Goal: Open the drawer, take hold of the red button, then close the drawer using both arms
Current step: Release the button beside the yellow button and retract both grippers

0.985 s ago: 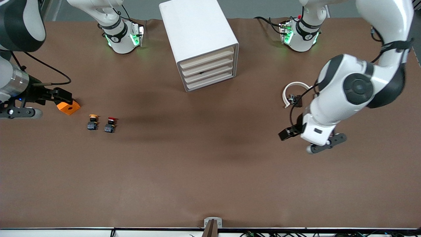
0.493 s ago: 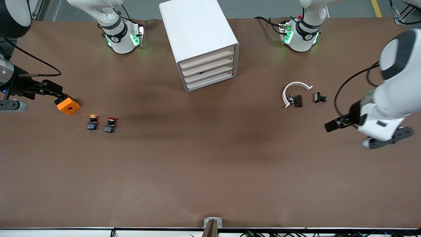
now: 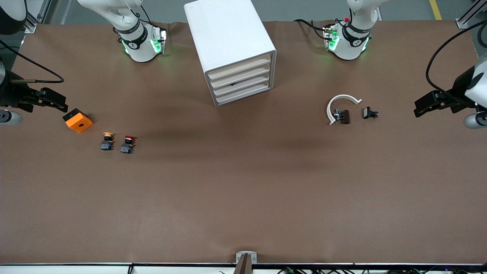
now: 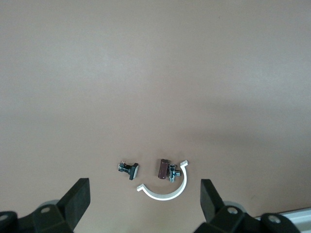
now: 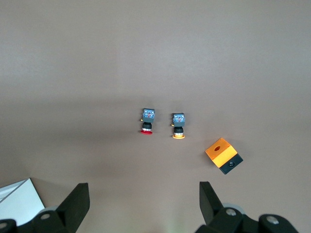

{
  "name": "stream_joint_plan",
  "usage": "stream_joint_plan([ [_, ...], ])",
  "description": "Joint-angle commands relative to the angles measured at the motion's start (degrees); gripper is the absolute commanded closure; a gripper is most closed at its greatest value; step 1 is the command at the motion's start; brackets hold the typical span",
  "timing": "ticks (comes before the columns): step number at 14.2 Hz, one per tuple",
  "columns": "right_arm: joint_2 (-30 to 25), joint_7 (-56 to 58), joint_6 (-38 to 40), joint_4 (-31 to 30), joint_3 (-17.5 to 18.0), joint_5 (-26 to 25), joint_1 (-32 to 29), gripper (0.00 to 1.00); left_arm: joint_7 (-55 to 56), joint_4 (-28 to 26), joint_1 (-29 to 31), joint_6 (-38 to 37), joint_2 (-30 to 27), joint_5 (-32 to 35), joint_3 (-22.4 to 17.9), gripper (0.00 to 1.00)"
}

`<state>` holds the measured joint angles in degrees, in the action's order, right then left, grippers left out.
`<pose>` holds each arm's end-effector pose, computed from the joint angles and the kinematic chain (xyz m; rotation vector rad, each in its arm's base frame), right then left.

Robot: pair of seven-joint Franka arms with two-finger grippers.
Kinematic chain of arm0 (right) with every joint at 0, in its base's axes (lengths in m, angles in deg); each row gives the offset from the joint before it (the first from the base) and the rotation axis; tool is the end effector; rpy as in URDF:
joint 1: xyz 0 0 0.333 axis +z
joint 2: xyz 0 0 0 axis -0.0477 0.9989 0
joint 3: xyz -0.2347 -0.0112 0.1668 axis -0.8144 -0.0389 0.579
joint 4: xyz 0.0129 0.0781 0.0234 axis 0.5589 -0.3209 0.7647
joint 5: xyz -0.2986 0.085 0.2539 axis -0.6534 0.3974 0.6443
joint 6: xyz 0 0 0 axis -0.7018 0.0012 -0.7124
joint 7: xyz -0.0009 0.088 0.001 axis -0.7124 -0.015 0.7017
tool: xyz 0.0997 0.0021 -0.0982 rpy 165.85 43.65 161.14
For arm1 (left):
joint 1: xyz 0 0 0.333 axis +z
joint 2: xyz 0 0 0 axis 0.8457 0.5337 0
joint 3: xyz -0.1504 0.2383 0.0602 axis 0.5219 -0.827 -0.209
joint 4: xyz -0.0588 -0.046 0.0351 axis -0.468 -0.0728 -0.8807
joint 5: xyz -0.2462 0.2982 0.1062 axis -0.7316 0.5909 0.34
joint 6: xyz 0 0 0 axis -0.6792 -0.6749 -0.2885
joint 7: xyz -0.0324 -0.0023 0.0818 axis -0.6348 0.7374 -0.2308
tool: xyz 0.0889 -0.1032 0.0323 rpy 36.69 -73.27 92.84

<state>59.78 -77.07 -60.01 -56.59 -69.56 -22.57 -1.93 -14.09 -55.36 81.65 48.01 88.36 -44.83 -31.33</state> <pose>0.5754 0.0036 0.5561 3.1002 0.0073 -0.1246 0.5918 -0.0458 0.5859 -3.1155 -0.1499 0.0238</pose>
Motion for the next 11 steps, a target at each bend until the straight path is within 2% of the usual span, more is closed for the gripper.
stream_joint_plan([
  [1, 1.0, -0.62, 1.23, 2.71, 0.49, -0.01, -0.19, 0.0, -1.04, -2.03, 0.62, -0.4, -2.69, -1.5, 0.05, 0.0],
  [6, 1.0, -0.61, 1.23, 3.68, 0.14, -0.01, -0.45, 0.0, -0.95, -5.28, -2.62, -0.05, -6.02, -1.59, -1.61, 0.0],
  [11, 1.0, -0.62, 1.23, 3.77, 0.23, -0.01, -0.36, 0.0, -0.95, -7.91, -13.43, 0.65, -7.87, -4.3, -14.25, 0.0],
])
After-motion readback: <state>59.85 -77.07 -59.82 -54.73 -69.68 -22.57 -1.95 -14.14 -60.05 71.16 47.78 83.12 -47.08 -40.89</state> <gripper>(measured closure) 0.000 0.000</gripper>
